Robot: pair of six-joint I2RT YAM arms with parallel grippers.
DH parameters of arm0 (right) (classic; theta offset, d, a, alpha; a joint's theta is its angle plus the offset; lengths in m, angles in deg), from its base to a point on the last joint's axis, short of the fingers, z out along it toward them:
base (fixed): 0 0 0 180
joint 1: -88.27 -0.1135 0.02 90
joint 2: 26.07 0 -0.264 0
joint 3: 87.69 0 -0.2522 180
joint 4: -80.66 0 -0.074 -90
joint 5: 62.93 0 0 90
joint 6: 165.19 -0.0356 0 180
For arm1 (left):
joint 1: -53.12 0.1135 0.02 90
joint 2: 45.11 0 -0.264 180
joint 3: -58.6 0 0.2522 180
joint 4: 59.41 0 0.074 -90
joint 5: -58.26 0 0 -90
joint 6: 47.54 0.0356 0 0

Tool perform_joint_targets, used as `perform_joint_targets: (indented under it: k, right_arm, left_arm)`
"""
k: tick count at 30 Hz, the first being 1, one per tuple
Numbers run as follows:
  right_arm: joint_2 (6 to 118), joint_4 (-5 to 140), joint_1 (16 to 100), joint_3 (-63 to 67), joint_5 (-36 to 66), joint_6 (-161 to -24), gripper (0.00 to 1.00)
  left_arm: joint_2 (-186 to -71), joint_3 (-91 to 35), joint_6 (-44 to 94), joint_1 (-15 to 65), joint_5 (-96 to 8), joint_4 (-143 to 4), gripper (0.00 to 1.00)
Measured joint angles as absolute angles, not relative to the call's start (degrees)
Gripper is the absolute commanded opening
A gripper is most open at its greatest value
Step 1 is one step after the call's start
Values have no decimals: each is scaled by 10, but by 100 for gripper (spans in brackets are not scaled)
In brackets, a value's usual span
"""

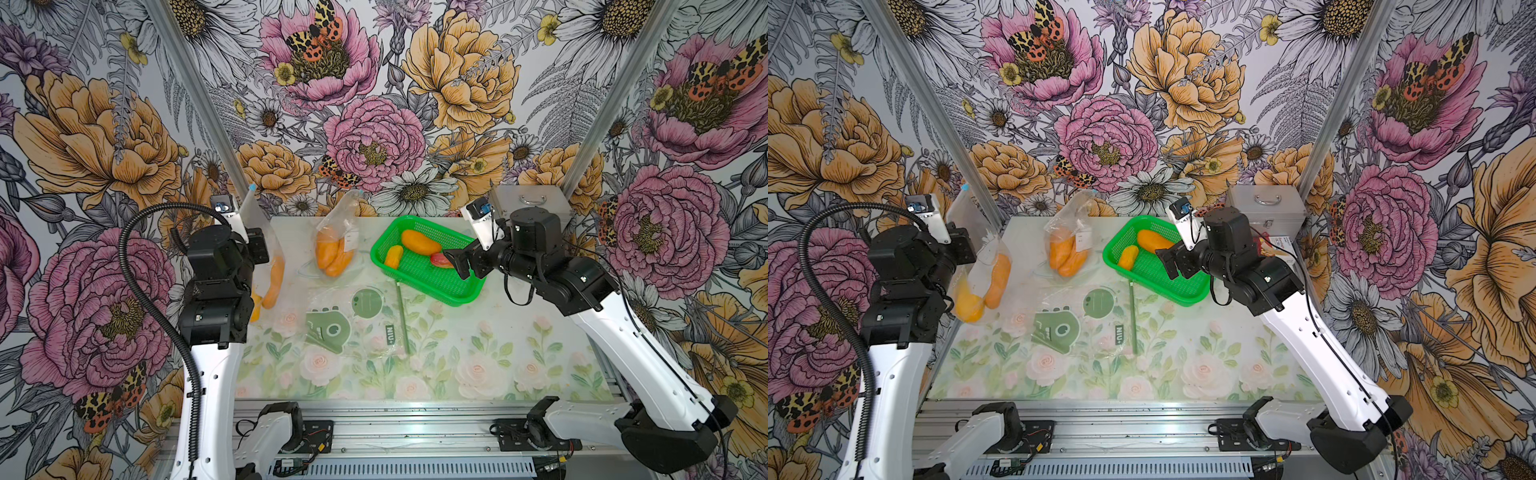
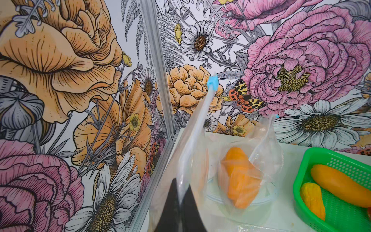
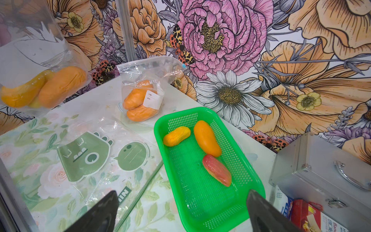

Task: Place the mango in a zip-top bag and seal the zipper
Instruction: Place the zipper food storage bag at the center of the board.

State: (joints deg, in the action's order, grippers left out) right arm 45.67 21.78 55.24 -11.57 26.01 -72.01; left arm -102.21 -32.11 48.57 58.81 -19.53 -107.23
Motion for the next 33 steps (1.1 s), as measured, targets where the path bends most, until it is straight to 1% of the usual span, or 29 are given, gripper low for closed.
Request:
perform_joint_targets:
  k: [3, 9, 15, 21, 23, 24, 25, 26, 29, 33]
  right_arm:
    - [469, 225, 552, -115, 260, -731, 99]
    - [486, 227, 552, -107, 260, -748, 99]
    - [494, 230, 552, -107, 260, -756, 99]
    - [507, 231, 552, -107, 265, -766, 99]
    - [512, 231, 552, -107, 271, -775, 99]
    - [514, 231, 552, -107, 276, -782, 100]
    - [516, 234, 552, -105, 281, -791, 99]
    - [518, 237, 552, -101, 287, -799, 99]
    - [525, 246, 552, -81, 300, -831, 99]
    - [541, 260, 552, -39, 309, -872, 99]
  left_arm:
    - [-1062, -311, 477, 609, -213, -1052, 0]
    - [-1103, -228, 438, 641, -245, -989, 0]
    - [-1118, -167, 393, 643, -263, -896, 0]
    - [-1168, -168, 361, 640, -276, -825, 0]
    - [-1181, -170, 353, 638, -278, -816, 12]
    - [-1185, -170, 350, 636, -279, -814, 20]
    - [-1187, -170, 346, 634, -280, -812, 32]
    - [-1187, -170, 347, 631, -281, -810, 39]
    - [-1184, -170, 337, 624, -288, -800, 53]
    - [-1179, -166, 328, 620, -300, -792, 75]
